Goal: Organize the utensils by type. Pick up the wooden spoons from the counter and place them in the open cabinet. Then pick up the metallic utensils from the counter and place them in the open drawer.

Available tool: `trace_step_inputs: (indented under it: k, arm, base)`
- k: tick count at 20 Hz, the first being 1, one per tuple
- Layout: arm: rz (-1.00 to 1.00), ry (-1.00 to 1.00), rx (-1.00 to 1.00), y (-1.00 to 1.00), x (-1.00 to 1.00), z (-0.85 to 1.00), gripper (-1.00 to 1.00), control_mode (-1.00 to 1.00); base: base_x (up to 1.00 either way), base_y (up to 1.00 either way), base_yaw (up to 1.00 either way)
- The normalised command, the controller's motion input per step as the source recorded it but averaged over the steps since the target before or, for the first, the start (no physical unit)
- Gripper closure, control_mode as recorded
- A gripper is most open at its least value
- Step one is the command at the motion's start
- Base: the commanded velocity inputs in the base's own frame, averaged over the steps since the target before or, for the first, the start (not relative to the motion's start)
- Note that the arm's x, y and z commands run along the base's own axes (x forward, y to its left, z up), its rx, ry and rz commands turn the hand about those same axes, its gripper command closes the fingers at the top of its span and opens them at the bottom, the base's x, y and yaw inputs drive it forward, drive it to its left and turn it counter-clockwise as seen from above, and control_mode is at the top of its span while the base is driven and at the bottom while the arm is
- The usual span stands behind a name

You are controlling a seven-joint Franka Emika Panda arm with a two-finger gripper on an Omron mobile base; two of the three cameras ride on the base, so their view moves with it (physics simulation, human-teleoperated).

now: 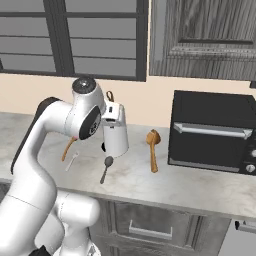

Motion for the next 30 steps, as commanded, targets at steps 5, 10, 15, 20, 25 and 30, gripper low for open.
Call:
trace_step_inputs:
  k: [5,10,15,20,25,30]
  arm:
    - [0.00,0.01,0.00,-0.46,0.05,-0.26,-1.00,-1.00]
    - [0.00,0.01,-0.01,-0.38,0.11,-0.32,-1.00,-1.00]
    - [0.00,0.01,-0.08,-0.20,0.21,-0.36,-1.00,-1.00]
    - [-0.02,0.04,-0.12,-0.20,0.30,-0.38,-1.00,-1.00]
    - [0.00,0.11,-0.15,-0.20,0.34,-0.34,-1.00,-1.00]
    - [0.00,0.10,-0.09,-0.18,0.38,-0.31,-1.00,-1.00]
  base:
    - [0.00,0.00,0.00]
    - [0.00,0.00,0.00]
    - [0.00,0.00,0.00]
    - [0.00,0.00,0.00]
    - [0.00,0.00,0.00]
    - [0.00,0.00,0.00]
